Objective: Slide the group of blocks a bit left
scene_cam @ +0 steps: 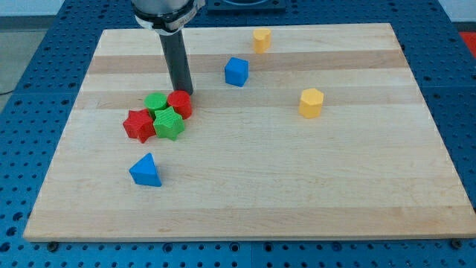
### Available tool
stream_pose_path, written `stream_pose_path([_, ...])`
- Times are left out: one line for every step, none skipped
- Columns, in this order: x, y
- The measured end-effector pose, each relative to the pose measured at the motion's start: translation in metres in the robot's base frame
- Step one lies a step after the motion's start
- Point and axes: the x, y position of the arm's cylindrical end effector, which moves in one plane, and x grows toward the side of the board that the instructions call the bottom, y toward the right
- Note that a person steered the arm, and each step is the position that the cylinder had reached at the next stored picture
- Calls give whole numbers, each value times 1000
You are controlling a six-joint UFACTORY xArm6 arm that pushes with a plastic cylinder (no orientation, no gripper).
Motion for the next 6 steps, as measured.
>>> stream_pose_path([-10, 14])
stream_pose_path([-8, 41])
stream_pose_path([6, 39])
stream_pose_path([21, 37])
stream_pose_path([21, 37])
stream_pose_path([21, 28])
